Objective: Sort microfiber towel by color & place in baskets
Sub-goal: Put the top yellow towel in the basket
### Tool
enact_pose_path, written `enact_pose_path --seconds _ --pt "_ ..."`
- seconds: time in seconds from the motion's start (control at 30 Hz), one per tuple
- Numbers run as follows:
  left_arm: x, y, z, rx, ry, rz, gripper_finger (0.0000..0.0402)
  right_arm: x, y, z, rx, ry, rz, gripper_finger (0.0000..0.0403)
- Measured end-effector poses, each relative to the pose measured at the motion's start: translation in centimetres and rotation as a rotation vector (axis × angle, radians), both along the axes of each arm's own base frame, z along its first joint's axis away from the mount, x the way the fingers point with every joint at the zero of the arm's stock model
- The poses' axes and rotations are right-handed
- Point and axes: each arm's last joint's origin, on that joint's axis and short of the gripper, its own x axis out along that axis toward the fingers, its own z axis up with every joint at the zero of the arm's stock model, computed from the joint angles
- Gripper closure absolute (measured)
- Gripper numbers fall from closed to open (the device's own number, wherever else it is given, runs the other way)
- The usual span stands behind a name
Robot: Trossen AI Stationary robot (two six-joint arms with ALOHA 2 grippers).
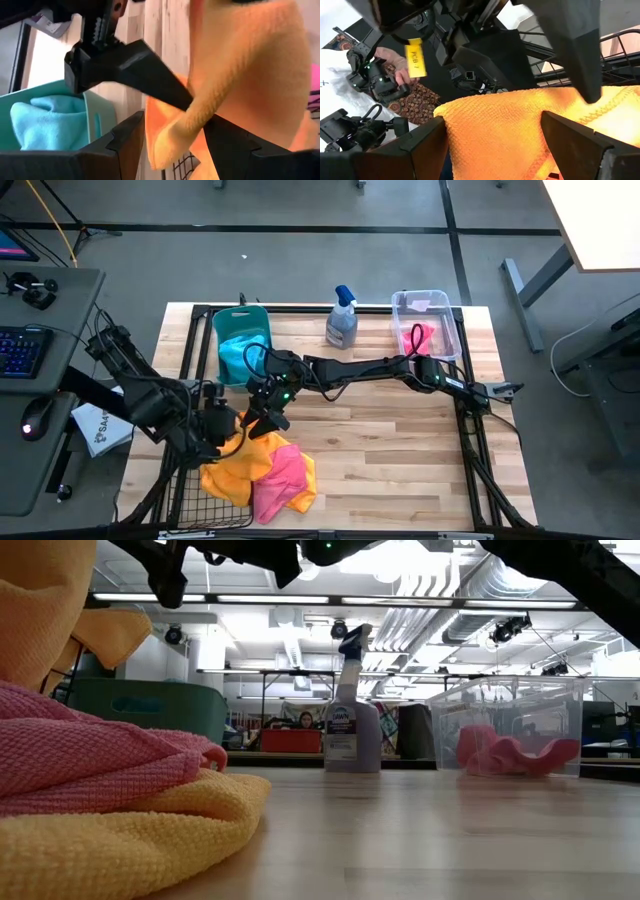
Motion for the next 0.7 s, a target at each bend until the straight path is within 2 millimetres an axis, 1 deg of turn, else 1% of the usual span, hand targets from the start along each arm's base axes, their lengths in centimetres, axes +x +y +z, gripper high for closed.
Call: enact_pose_path --seconds 0.1,0.17,0.23,0.33,0.37,0.4,0.5,0.57,0.7 --pt "0.3 -0.1 0.0 -0.02 0.003 -0.03 0.0218 0.0 0.0 0.0 0.0 0.0 0.0 0.0098" --pt "0.5 -0.1 0.1 -0.042 0.005 -0.044 0.0239 0.0 0.0 0.0 0.0 0.0 0.0 0.0098" --pt "0.7 -0.1 0.1 -0.06 0.016 -0.055 0.0275 0.0 0.0 0.0 0.002 0.003 0.002 0.0098" --pt "0.7 0.0 0.0 -0.094 0.045 -0.048 0.0357 0.0 0.0 0.0 0.011 0.013 0.003 0.0098" --pt "0.7 0.0 0.0 -0.113 0.062 -0.043 0.0378 0.0 0.0 0.0 0.02 0.016 0.006 0.0098" --pt "0.5 0.0 -0.1 -0.132 0.08 -0.027 0.0389 0.0 -0.3 0.2 0.029 0.011 0.018 0.0098" --pt "-0.6 0.3 -0.2 -0.167 0.169 0.03 0.0394 -0.5 -1.2 1.3 0.054 0.006 0.079 0.0098" --pt "-1.7 0.3 -0.2 -0.183 0.24 0.056 0.0399 -1.1 -1.9 2.5 0.059 -0.001 0.106 0.0098" --pt "-3.8 -0.1 0.0 -0.265 0.355 0.086 0.0401 -2.7 -3.6 5.7 0.028 -0.05 0.082 0.0098"
